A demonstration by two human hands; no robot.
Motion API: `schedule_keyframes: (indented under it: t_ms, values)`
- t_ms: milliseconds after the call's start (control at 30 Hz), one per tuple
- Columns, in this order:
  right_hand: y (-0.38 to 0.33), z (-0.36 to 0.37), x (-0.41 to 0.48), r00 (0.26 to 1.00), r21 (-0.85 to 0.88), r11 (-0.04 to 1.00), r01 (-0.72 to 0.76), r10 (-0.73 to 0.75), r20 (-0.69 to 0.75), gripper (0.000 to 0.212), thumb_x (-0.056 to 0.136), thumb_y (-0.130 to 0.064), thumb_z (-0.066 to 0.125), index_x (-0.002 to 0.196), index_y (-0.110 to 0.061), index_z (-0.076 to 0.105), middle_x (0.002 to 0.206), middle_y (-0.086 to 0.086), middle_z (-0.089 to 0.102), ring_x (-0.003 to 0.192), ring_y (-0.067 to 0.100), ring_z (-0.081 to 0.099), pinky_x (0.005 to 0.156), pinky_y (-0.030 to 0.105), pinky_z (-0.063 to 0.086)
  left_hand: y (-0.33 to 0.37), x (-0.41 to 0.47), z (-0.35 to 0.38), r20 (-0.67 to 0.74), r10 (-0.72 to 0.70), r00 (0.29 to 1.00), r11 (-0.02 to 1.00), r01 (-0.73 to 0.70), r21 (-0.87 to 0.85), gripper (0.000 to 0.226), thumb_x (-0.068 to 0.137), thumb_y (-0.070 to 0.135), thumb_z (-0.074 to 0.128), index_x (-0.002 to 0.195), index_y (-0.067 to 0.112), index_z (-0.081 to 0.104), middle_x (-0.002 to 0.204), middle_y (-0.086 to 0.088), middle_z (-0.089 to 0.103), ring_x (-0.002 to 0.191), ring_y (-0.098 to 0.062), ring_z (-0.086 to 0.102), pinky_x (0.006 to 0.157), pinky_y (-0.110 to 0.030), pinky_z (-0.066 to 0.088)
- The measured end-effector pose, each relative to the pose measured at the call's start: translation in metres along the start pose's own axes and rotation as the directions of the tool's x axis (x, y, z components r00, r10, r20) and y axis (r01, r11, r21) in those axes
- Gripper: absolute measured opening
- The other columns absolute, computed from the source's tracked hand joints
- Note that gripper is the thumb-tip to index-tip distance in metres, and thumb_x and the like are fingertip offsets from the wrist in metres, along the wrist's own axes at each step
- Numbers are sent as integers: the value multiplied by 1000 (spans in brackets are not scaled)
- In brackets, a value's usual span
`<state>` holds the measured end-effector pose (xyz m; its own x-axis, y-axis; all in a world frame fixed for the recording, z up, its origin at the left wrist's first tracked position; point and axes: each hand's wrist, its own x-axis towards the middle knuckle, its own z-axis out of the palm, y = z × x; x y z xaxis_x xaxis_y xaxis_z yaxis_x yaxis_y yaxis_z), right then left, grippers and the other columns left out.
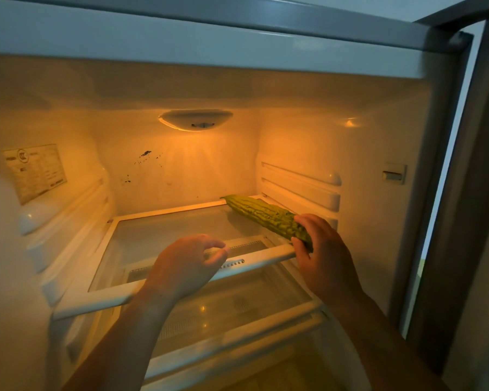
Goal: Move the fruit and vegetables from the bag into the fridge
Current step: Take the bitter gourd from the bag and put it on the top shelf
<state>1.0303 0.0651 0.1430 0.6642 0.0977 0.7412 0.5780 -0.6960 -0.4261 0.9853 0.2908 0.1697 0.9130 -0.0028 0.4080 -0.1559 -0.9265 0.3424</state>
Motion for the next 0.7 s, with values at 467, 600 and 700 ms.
schedule_keyframes:
  t_ms: [467, 600, 700]
  values:
    - [-2, 10, -5, 989, 55, 994, -89, 95, -116, 38, 91, -9, 52, 129, -7, 50, 131, 9, 52, 123, 23, 47, 101, 35, 42, -1, -1, 1, -16, 2, 1000, 1000, -3, -5, 31, 91, 47, 45, 108, 32, 67, 117, 12, 64, 103, -9, 55, 86, -30, 44]
    - [3, 12, -10, 979, 35, 994, -108, 113, -169, 37, 91, -11, 53, 128, -7, 52, 131, 10, 51, 124, 24, 45, 100, 43, 46, -2, 0, 2, -21, -6, 1000, 1000, 6, -1, 30, 91, 47, 45, 107, 33, 67, 117, 12, 64, 103, -9, 55, 84, -29, 44]
    - [3, 15, -5, 982, 22, 993, -115, 117, -145, 36, 90, -11, 54, 126, -7, 53, 132, 10, 50, 125, 24, 44, 101, 43, 45, -3, 2, 3, -25, -12, 1000, 1000, 13, 3, 30, 90, 48, 45, 105, 34, 67, 116, 12, 64, 101, -10, 55, 83, -29, 44]
